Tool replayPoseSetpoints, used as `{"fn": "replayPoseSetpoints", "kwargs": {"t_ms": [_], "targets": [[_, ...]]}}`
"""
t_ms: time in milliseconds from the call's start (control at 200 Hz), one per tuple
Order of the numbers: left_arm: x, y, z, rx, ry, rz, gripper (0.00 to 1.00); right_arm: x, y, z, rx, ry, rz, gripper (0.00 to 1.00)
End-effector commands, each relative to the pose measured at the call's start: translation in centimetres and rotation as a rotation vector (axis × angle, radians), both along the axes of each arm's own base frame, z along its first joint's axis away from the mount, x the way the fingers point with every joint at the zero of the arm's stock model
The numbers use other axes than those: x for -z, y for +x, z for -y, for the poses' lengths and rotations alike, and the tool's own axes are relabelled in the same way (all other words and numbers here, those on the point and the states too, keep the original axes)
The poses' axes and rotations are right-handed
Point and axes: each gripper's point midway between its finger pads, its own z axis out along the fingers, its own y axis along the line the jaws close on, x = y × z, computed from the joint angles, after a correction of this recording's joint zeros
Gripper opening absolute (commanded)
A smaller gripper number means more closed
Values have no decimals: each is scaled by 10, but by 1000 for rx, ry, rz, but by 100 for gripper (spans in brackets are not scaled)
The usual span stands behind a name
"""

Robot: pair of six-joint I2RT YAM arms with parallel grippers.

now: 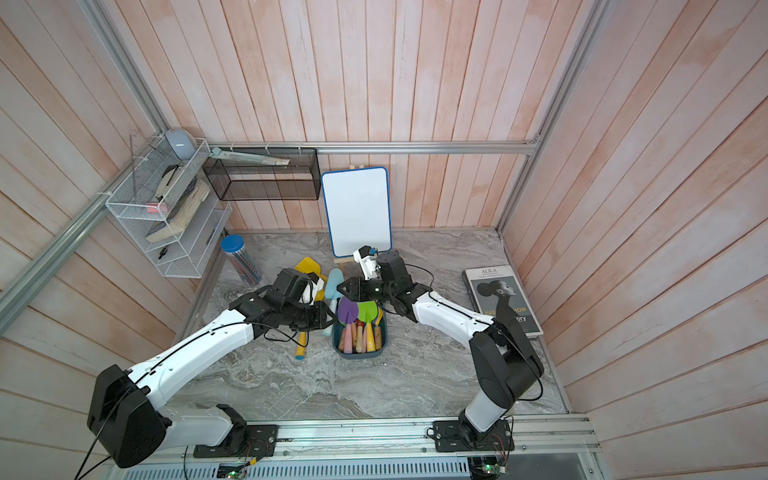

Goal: Put the shovel into the storage box
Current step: Place the shovel in the storage box.

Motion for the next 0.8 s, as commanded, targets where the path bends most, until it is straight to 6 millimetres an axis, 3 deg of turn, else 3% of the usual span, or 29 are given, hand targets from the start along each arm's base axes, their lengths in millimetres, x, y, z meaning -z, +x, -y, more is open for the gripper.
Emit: {"fn": "replayPoseSetpoints", "kwargs": {"t_ms": [0,115,400,595,690,795], "targets": [[-18,9,10,9,-42,56,0,-7,4,-7,-8,15,14,29],[-19,9,12,10,-45,58,0,-4,4,-7,-4,9,10,24],[-22,8,15,18,-53,63,1,-1,6,-6,10,-3,5,0],[-28,6,19,38,-82,77,51,0,7,-4,21,-14,7,0],[-31,5,19,41,-89,86,63,1,8,-2,28,-26,14,0],[-35,3,18,48,-98,100,68,3,10,3,38,-41,17,0]]}}
